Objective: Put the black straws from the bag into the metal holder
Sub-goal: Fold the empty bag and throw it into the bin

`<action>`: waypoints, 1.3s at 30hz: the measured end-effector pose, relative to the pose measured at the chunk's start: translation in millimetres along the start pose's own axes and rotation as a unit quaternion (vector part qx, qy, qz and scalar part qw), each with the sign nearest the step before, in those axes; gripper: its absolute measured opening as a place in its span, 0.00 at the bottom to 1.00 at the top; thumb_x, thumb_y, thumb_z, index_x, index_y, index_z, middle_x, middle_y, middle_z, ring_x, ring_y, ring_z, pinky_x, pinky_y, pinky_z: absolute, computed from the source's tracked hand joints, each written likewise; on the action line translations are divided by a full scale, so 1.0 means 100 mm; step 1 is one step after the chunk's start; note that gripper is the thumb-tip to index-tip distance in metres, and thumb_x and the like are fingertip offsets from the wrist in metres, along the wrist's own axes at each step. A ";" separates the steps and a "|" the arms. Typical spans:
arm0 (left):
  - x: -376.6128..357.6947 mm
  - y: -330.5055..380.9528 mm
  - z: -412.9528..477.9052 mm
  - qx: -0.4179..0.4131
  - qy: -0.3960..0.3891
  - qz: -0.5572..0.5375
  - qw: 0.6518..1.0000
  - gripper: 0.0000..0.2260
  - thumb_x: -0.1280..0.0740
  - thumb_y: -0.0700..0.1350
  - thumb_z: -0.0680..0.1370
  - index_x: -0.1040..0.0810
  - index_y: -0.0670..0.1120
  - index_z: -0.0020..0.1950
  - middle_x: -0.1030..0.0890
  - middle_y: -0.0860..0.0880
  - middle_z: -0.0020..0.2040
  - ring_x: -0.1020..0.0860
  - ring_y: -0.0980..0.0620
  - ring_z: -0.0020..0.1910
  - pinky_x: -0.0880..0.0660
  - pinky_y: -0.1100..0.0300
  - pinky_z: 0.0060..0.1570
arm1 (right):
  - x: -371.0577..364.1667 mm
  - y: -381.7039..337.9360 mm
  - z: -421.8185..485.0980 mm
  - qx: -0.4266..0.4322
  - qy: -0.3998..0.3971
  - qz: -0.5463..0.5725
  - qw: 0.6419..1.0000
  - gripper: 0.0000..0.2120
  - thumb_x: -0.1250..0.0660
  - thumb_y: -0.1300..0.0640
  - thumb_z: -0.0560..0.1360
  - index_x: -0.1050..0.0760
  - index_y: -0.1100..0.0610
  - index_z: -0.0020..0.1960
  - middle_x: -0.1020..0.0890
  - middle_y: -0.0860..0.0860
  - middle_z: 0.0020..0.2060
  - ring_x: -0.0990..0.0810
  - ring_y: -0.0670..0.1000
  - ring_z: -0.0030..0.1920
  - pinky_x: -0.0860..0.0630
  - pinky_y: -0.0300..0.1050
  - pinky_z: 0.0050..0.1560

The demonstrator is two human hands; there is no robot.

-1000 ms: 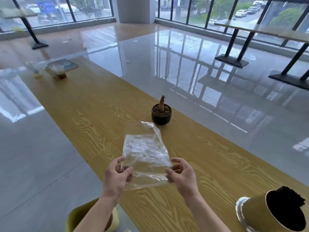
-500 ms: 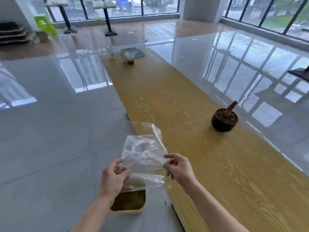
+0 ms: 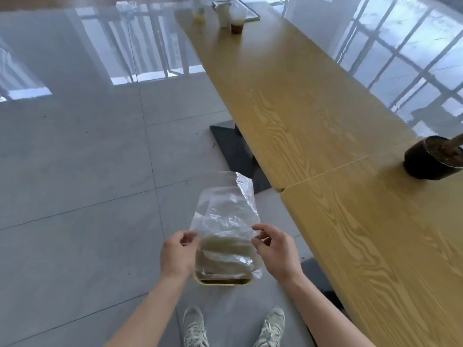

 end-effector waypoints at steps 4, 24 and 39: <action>-0.25 -0.49 0.28 0.035 0.010 0.001 0.999 0.09 0.25 0.39 0.73 0.19 0.53 0.44 0.15 0.45 0.41 0.16 0.40 0.44 0.19 0.42 0.50 | -0.44 0.50 0.25 -0.019 -0.001 -0.032 0.999 0.13 0.28 0.59 0.75 0.18 0.48 0.58 0.18 0.41 0.34 0.20 0.38 0.38 0.29 0.26 0.38; -2.17 -3.08 1.53 -0.008 -0.137 0.431 0.892 0.12 0.38 0.35 0.79 0.21 0.44 0.60 0.25 0.47 0.53 0.25 0.47 0.43 0.28 0.58 0.38 | -2.83 3.30 1.12 -0.020 -0.225 -0.342 0.912 0.08 0.40 0.63 0.76 0.27 0.52 0.44 0.22 0.48 0.36 0.21 0.53 0.37 0.19 0.53 0.40; -2.72 -4.03 1.89 0.111 -0.224 0.475 0.844 0.13 0.39 0.41 0.80 0.24 0.44 0.63 0.26 0.41 0.64 0.24 0.42 0.60 0.25 0.52 0.58 | -3.72 4.21 1.48 -0.112 -0.336 -0.433 0.829 0.13 0.41 0.65 0.80 0.25 0.60 0.62 0.21 0.57 0.55 0.19 0.59 0.54 0.23 0.50 0.49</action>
Point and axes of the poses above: each hand's wrist, its own z-axis towards the middle knuckle, its own x-axis out of the back of the hand, y = z × x, the point moved 10 cm from there along z, towards the middle knuckle
